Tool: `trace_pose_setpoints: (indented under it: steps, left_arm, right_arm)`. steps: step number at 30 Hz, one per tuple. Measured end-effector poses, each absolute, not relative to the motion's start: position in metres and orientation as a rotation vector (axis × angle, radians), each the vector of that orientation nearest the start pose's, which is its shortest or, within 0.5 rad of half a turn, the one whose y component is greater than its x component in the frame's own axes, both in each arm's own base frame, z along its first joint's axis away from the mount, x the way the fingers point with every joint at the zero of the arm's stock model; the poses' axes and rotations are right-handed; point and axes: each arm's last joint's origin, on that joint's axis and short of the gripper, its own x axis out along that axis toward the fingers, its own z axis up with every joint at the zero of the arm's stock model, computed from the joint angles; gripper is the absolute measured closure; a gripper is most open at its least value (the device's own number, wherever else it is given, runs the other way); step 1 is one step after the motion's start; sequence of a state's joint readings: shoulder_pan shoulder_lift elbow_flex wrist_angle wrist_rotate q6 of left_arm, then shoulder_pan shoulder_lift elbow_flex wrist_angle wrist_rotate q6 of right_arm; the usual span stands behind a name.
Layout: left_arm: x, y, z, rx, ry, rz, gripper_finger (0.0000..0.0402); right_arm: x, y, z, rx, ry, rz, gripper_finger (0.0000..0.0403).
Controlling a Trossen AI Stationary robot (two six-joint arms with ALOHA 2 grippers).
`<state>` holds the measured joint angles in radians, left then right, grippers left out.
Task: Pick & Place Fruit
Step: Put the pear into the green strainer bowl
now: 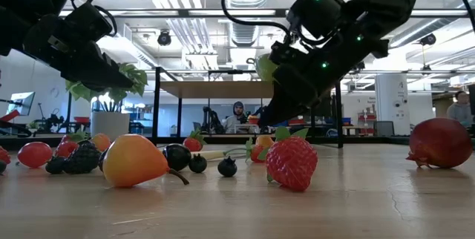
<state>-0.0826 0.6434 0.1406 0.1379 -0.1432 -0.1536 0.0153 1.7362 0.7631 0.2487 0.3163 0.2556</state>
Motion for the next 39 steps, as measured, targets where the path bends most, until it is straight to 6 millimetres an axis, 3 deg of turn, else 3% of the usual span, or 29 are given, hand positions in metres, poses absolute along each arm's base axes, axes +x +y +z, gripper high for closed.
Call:
trace_pose_setpoints:
  steps: [15, 39]
  left_arm:
    - [0.142, -0.008, 0.162, -0.111, 0.36, 0.088, 0.0381]
    - [0.142, -0.008, 0.162, -0.11, 0.362, 0.088, 0.0381]
  right_arm:
    - [0.328, -0.006, 0.105, 0.12, 0.701, -0.44, 0.012]
    - [0.328, -0.006, 0.105, 0.116, 0.701, -0.437, 0.0291]
